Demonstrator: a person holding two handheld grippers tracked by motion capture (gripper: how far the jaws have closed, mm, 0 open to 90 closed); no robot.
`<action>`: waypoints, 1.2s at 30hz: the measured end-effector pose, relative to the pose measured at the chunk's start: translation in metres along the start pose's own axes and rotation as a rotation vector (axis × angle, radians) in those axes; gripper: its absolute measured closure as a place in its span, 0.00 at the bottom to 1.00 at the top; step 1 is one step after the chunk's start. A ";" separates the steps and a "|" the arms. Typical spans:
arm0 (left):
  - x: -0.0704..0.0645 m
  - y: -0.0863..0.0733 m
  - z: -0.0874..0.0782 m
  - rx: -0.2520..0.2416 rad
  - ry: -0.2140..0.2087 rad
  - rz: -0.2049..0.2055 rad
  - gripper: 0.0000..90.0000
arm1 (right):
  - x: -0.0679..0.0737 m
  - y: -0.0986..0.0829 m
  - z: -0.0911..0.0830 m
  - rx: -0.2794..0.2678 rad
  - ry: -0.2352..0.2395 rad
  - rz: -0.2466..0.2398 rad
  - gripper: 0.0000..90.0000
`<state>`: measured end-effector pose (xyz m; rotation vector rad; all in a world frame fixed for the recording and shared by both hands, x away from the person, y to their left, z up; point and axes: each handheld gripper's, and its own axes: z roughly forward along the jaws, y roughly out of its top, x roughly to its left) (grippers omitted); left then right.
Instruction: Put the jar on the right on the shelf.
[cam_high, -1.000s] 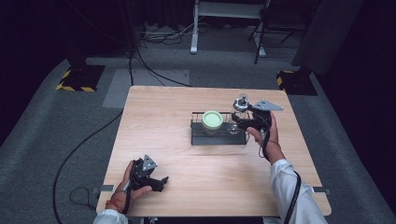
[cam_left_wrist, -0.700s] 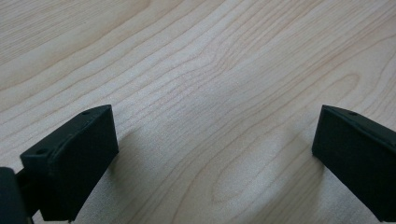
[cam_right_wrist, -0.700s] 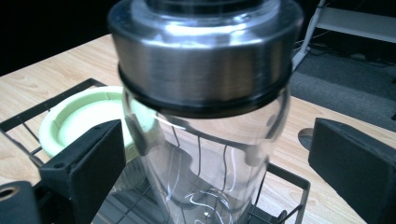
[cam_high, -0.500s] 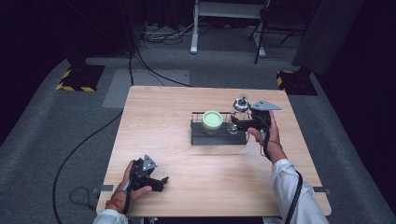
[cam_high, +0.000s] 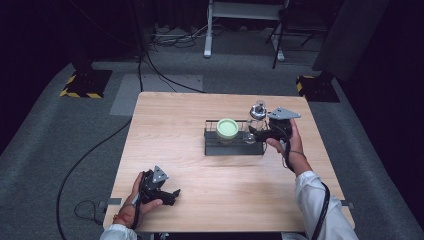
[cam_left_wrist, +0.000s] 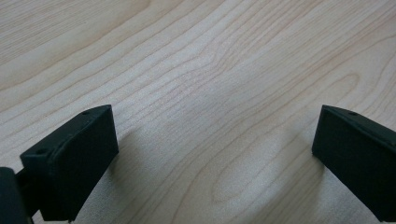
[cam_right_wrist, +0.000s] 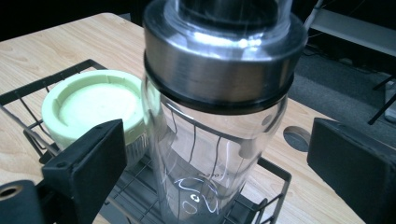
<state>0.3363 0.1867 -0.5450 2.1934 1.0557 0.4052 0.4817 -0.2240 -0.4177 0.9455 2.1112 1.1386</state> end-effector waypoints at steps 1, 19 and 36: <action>0.000 0.000 0.000 0.000 0.000 0.000 0.00 | 0.001 0.001 -0.002 0.002 0.000 -0.009 0.05; 0.000 0.000 0.000 0.002 0.000 0.002 0.00 | 0.012 0.003 -0.036 0.027 -0.020 -0.138 0.05; 0.000 0.000 0.000 0.002 0.000 0.002 0.00 | 0.028 -0.009 -0.067 0.013 -0.040 -0.267 0.05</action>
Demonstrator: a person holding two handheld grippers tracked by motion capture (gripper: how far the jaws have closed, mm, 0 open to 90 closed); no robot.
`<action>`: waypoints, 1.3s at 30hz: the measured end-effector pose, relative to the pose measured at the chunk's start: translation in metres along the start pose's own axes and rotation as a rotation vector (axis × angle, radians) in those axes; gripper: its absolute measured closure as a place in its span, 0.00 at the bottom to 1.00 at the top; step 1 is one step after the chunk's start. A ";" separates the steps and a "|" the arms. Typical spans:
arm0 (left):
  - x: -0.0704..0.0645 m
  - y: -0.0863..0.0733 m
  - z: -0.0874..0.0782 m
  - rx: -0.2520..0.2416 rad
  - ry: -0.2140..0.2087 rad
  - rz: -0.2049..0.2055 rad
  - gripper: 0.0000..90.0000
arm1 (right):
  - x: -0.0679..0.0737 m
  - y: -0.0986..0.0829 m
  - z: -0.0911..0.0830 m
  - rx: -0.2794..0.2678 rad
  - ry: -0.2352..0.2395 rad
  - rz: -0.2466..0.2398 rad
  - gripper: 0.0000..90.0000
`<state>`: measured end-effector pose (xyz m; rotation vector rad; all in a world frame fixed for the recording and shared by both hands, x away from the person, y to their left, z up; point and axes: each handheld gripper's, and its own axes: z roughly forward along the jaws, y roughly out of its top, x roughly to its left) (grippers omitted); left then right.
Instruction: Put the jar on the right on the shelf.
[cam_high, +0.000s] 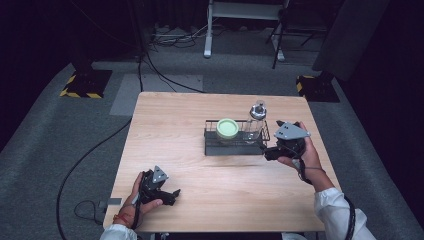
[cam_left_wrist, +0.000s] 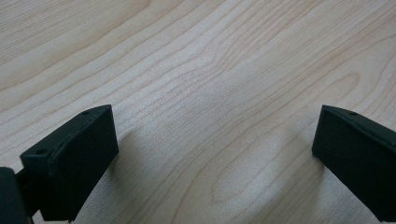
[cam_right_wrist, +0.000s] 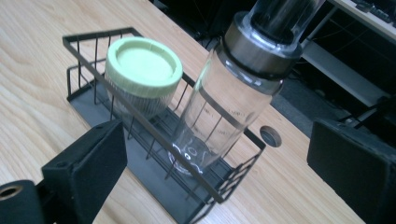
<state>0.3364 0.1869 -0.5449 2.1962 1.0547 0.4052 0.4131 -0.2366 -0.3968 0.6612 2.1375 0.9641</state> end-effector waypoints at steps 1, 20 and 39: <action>0.000 0.000 0.000 0.000 0.000 0.000 0.00 | 0.001 -0.001 -0.001 0.002 -0.004 -0.007 0.05; 0.000 0.000 0.000 0.000 -0.002 -0.001 0.00 | 0.020 -0.036 -0.019 0.057 -0.033 -0.132 0.05; 0.000 0.001 0.000 0.002 -0.001 -0.001 0.00 | 0.036 -0.098 -0.018 0.156 -0.018 -0.098 0.05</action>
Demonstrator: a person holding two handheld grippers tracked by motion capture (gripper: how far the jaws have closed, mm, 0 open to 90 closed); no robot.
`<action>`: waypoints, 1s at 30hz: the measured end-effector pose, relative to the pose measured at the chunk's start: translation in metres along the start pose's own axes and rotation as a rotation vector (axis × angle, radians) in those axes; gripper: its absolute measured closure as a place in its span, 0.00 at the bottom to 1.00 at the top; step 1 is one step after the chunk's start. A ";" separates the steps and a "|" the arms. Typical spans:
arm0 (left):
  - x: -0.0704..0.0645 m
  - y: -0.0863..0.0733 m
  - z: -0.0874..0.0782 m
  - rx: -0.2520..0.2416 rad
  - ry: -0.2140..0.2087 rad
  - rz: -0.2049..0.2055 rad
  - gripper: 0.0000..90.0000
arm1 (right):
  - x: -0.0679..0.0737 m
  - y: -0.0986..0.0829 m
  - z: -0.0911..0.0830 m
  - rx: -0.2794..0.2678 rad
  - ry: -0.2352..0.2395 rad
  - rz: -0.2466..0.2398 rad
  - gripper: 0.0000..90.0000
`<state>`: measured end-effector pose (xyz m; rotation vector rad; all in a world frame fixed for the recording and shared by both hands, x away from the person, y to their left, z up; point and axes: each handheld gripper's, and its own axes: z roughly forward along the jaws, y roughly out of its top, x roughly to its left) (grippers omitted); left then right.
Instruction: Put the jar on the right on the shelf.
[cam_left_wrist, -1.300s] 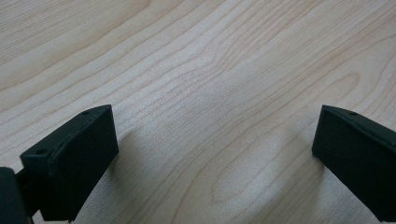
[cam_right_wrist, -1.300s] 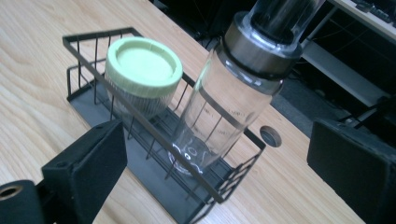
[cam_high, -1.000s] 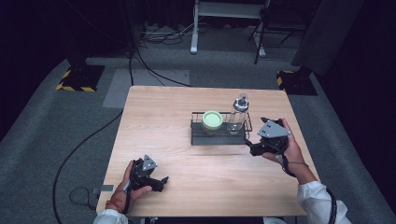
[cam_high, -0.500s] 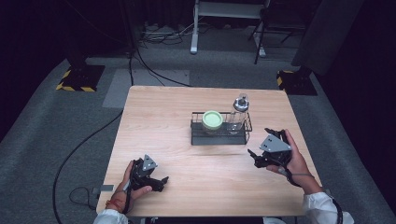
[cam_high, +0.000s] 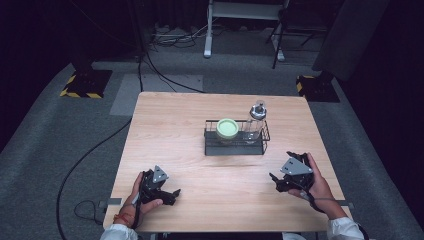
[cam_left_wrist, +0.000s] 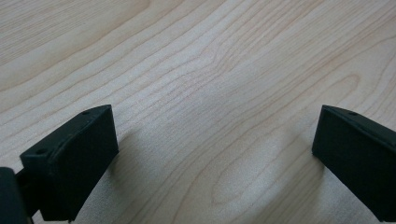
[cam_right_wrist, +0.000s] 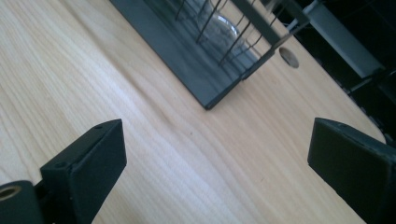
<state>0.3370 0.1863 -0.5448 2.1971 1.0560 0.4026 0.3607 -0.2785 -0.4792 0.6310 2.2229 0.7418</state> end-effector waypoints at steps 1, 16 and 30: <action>0.000 0.000 0.000 -0.001 0.000 -0.002 0.00 | 0.001 -0.003 0.001 0.006 0.003 0.006 0.05; 0.000 0.001 0.001 0.000 0.001 -0.002 0.00 | 0.005 -0.048 -0.001 0.059 0.057 0.100 0.05; 0.000 0.001 0.001 0.000 0.001 -0.003 0.00 | 0.001 -0.089 -0.010 0.079 0.079 0.242 0.05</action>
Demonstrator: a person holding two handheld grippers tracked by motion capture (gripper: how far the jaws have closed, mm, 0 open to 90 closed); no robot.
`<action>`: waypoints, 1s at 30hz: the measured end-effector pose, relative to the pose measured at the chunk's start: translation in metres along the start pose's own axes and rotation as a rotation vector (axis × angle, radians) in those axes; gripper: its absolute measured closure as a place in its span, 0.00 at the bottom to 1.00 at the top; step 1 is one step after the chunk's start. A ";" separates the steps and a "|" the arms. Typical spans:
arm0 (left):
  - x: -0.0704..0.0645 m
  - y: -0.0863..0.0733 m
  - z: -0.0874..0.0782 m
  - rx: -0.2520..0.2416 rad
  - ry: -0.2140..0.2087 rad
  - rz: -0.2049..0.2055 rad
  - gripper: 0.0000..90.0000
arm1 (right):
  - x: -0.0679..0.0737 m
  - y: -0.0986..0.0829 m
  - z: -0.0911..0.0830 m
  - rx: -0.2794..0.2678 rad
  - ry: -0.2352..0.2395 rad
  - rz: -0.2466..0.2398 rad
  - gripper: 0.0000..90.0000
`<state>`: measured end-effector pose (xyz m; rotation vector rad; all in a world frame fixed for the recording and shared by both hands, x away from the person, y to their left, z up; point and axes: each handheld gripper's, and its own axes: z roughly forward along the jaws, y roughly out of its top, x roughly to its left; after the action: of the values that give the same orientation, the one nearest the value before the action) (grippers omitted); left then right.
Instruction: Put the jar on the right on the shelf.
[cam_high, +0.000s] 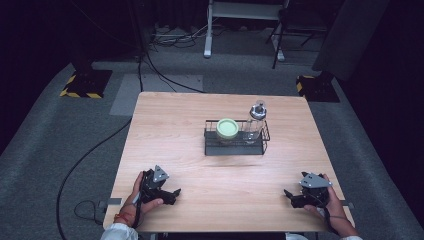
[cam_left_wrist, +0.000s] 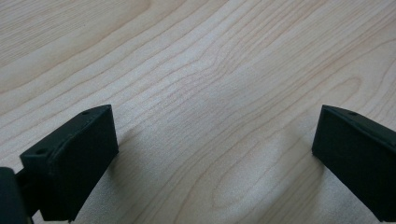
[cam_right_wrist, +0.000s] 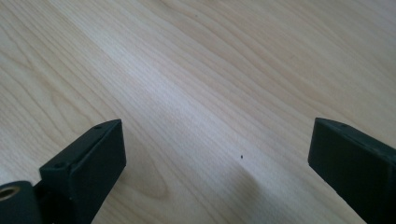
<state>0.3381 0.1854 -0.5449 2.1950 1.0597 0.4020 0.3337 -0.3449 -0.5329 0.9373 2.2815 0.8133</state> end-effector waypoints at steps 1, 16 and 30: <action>0.000 0.000 0.000 0.000 0.000 0.000 0.00 | -0.001 -0.003 0.000 0.001 0.002 0.006 0.05; 0.000 0.000 0.000 -0.002 0.001 0.002 0.00 | -0.023 -0.031 -0.008 -0.005 0.032 0.176 0.01; 0.000 0.000 0.000 -0.002 0.001 0.001 0.00 | -0.032 -0.035 -0.006 0.028 0.079 0.262 0.00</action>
<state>0.3380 0.1851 -0.5450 2.1941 1.0588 0.4038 0.3343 -0.3904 -0.5454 1.2566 2.2716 0.9440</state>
